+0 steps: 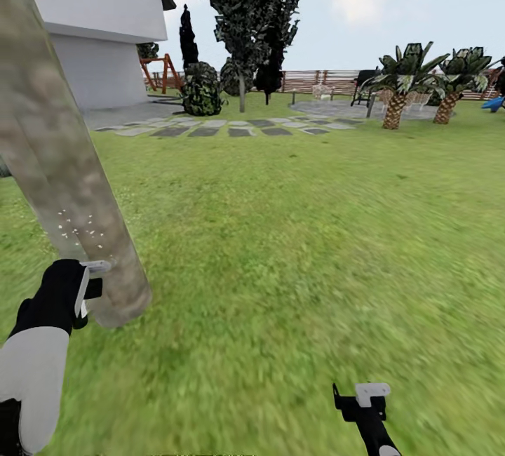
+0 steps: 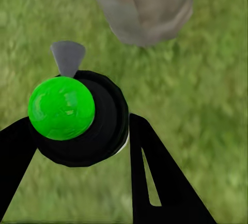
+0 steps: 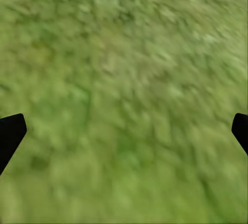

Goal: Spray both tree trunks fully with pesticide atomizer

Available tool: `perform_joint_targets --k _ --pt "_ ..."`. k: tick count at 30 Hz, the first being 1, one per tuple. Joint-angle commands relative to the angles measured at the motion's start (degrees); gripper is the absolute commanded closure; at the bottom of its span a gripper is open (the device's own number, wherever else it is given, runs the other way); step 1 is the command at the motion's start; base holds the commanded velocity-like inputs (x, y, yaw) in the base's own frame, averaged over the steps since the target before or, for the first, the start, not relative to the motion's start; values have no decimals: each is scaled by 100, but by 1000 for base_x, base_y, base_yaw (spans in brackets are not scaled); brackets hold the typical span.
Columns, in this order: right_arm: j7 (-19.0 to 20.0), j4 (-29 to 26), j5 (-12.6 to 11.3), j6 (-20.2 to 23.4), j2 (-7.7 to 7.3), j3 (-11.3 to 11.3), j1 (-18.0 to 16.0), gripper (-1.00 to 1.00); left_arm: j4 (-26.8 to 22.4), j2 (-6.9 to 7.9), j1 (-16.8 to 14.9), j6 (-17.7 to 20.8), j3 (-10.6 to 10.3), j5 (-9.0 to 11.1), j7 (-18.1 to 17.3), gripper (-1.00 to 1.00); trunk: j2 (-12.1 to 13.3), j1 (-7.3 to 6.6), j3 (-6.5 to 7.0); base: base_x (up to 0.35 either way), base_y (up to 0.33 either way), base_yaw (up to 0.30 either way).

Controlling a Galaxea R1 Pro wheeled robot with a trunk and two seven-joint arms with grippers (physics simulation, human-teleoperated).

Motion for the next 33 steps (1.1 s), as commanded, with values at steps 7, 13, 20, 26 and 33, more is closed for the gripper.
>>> perform_joint_targets --k 7,13,20,26,33 --pt "-50 6 8 -7 -1 47 -3 -100 111 -4 22 14 1 15 39 100 -2 -1 -58 0 0 155" --pt "-50 6 8 -7 -1 46 -3 -100 207 -10 187 -4 -7 21 44 100 -2 -1 -92 119 -185 116" --pt "-50 6 9 -7 -1 50 -3 -100 200 -3 189 -4 -8 21 44 100 -2 -1 -94 160 -244 6" --pt "-50 6 10 -7 -8 44 -3 -100 162 -7 189 -4 0 21 44 100 -2 -1 -94 166 -244 0" --pt "-50 13 10 -7 -5 43 -3 -100 121 -2 189 -7 9 21 47 100 -2 -1 -94 123 -251 87"
